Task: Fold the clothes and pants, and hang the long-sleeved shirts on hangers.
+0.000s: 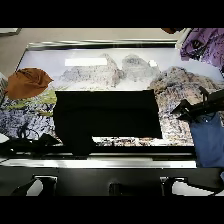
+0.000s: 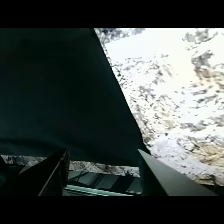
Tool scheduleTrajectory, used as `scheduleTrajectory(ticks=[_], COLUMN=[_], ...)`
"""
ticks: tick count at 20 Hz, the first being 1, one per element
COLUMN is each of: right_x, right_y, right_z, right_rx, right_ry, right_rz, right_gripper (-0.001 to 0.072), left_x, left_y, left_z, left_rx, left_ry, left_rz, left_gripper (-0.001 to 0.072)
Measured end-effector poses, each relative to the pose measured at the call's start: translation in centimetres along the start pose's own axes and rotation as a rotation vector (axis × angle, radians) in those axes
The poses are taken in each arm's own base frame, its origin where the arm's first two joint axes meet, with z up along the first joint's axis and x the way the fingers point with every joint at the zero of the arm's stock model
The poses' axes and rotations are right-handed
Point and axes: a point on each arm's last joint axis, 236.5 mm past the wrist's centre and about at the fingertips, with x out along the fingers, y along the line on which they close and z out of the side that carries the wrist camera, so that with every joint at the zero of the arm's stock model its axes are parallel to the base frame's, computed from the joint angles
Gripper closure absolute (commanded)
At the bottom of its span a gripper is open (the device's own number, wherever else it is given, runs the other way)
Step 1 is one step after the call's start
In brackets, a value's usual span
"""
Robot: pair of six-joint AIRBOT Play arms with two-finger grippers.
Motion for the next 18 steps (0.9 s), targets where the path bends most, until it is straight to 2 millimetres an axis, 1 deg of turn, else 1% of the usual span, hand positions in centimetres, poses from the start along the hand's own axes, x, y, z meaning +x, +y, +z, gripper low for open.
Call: scheduleTrajectory(ticks=[3, 9, 10, 11, 12, 13, 14, 18], right_x=[0.4, 1.3, 1.4, 1.5, 1.6, 1.6, 1.6, 1.6], right_y=[0.6, 1.9, 2.1, 2.1, 2.0, 1.7, 1.3, -0.6], right_z=[-0.9, -2.1, -2.3, -2.4, -2.4, -2.5, -2.7, -2.6], right_rx=[-0.015, -0.055, -0.06, -0.064, -0.068, -0.068, -0.071, -0.073], right_ry=[0.026, 0.067, 0.074, 0.078, 0.08, 0.083, 0.09, 0.09], right_rz=[0.003, -0.004, -0.005, -0.011, -0.019, -0.031, -0.052, -0.126], right_gripper=[0.0238, 0.0238, 0.0238, 0.0238, 0.0238, 0.0238, 0.0238, 0.0236], left_x=[1.6, 4.7, 5.2, 5.7, 6.2, 6.6, 7.0, 7.3], left_y=[-0.9, -2.0, -2.4, -2.8, -3.0, -2.9, -3.0, -3.5], left_z=[-0.9, -1.1, -1.1, -1.1, -1.0, -0.8, -0.5, -0.7], left_rx=[0.009, 0.035, 0.031, 0.028, 0.031, 0.036, 0.041, 0.029], left_ry=[0.0, 0.013, 0.02, 0.026, 0.024, 0.024, 0.012, 0.029], left_rz=[-0.053, -0.068, -0.081, -0.093, -0.095, -0.089, -0.091, -0.115], left_gripper=[0.0106, 0.0121, 0.0127, 0.0268, 0.0501, 0.0693, 0.0687, 0.0687])
